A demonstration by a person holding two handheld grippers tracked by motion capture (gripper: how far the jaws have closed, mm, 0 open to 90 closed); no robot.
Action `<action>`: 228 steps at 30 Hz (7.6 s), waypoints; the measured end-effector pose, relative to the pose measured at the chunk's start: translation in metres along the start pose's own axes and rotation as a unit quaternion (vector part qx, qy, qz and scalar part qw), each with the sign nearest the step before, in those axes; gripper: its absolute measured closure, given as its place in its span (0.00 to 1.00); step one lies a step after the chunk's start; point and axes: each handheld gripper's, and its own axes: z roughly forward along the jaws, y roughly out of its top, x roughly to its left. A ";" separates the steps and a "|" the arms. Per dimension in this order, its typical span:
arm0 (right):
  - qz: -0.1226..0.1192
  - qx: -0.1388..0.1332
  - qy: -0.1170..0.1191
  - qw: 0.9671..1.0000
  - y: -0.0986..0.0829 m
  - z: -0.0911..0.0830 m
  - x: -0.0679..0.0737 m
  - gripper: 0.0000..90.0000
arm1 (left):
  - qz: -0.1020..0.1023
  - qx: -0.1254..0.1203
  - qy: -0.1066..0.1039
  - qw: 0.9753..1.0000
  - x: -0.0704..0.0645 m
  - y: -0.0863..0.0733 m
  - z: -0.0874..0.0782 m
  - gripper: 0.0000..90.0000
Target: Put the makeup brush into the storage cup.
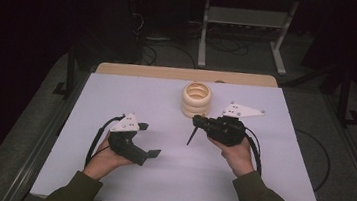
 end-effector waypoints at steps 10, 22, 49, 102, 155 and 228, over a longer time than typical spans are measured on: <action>-0.006 0.006 -0.011 1.000 0.009 0.004 -0.004 0.92 | -0.019 -0.003 0.013 1.000 0.007 -0.017 -0.021 0.00; -0.011 0.010 -0.019 1.000 0.019 0.010 -0.012 0.91 | -0.018 -0.024 0.030 0.999 0.006 -0.031 -0.042 0.00; -0.015 0.004 -0.030 0.999 0.050 0.016 -0.030 0.91 | -0.033 -0.035 0.050 0.998 -0.007 -0.054 -0.065 0.00; -0.004 -0.020 -0.086 0.996 0.099 0.042 -0.071 0.91 | -0.032 -0.041 0.055 0.997 -0.006 -0.061 -0.072 0.00; 0.008 0.035 -0.123 0.992 0.065 0.074 -0.091 0.68 | -0.036 -0.036 0.050 0.997 -0.007 -0.061 -0.069 0.00; -0.023 0.039 -0.112 0.993 0.015 0.008 -0.060 0.02 | -0.056 -0.066 0.064 0.994 -0.002 -0.061 -0.080 0.00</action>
